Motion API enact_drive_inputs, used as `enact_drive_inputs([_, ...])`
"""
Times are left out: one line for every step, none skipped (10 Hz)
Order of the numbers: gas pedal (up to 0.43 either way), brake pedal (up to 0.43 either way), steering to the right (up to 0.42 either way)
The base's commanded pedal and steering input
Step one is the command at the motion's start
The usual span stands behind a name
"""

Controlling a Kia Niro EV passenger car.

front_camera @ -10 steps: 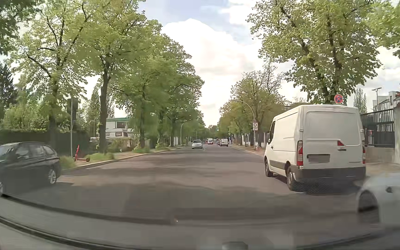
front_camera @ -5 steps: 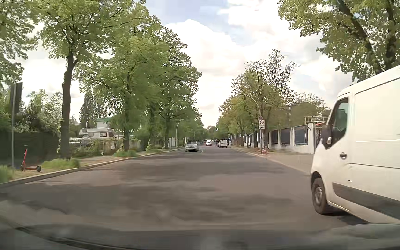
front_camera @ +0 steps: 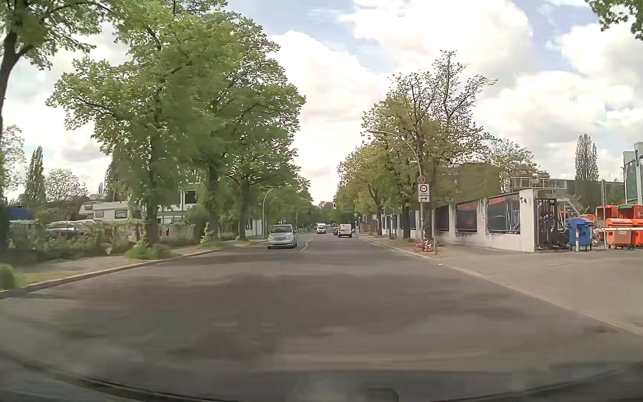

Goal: Follow the waypoints while adhering to traffic rules and regulations

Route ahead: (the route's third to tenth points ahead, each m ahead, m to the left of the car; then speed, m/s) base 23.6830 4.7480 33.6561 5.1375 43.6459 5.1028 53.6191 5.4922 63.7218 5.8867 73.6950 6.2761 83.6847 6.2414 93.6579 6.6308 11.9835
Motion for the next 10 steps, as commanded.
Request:
enact_drive_inputs([0.248, 0.024, 0.023])
enact_drive_inputs([0.228, 0.018, 0.022])
enact_drive_inputs([0.197, 0.024, 0.020])
enact_drive_inputs([0.197, 0.018, 0.019])
enact_drive_inputs([0.189, 0.024, 0.016])
enact_drive_inputs([0.157, 0.024, 0.012])
enact_drive_inputs([0.150, 0.018, 0.008])
enact_drive_inputs([0.150, 0.024, 0.002])
enact_drive_inputs([0.150, 0.018, 0.001])
enact_drive_inputs([0.150, 0.018, 0.001])
